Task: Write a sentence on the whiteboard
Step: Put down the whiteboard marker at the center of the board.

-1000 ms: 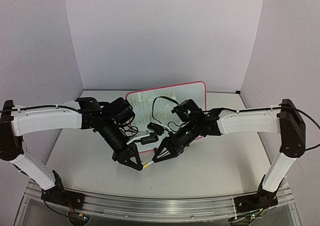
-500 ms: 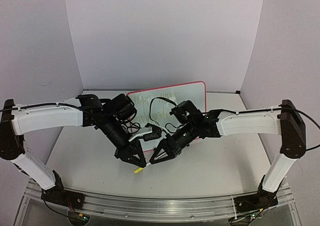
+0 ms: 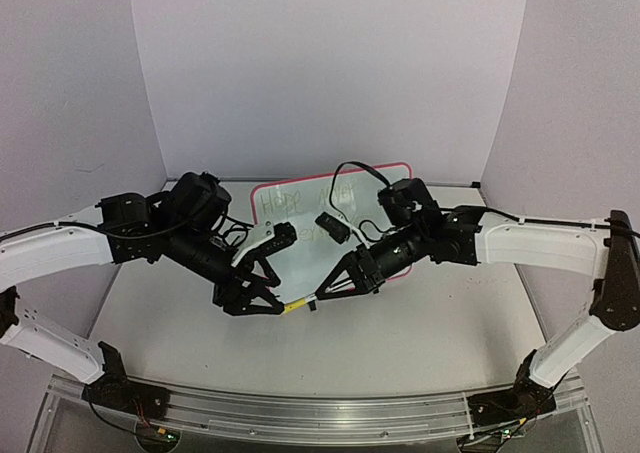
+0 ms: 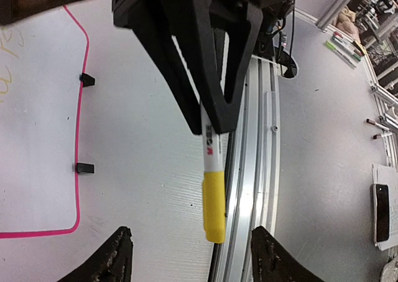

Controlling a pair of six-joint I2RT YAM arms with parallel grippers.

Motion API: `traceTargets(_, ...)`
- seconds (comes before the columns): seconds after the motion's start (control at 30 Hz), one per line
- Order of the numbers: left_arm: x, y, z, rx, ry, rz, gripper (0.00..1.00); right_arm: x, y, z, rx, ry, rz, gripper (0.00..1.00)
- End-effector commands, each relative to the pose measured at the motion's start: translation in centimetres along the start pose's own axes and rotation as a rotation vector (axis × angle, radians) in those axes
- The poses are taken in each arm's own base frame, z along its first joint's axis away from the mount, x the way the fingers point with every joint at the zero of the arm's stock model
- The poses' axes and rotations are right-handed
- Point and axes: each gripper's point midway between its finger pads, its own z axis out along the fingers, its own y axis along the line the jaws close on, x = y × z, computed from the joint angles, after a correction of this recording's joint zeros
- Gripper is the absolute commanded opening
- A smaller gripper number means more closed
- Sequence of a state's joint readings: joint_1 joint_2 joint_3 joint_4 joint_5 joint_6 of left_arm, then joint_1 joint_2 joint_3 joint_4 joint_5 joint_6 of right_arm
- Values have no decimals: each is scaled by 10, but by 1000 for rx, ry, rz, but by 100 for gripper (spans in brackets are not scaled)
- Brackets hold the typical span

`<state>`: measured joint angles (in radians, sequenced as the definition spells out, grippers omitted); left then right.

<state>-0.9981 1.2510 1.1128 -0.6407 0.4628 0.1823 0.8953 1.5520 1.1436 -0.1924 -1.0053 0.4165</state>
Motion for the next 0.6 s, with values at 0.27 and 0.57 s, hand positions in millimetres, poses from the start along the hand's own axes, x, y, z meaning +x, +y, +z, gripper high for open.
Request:
traceTargets(0.27, 11, 127, -79, -573, -232, -410, 80, -16, -92, -136, 637, -390, 146, 0)
traceTargets(0.57, 52, 199, -114, -843, -306, -659, 89, 13, -164, -226, 960, -525, 338, 0)
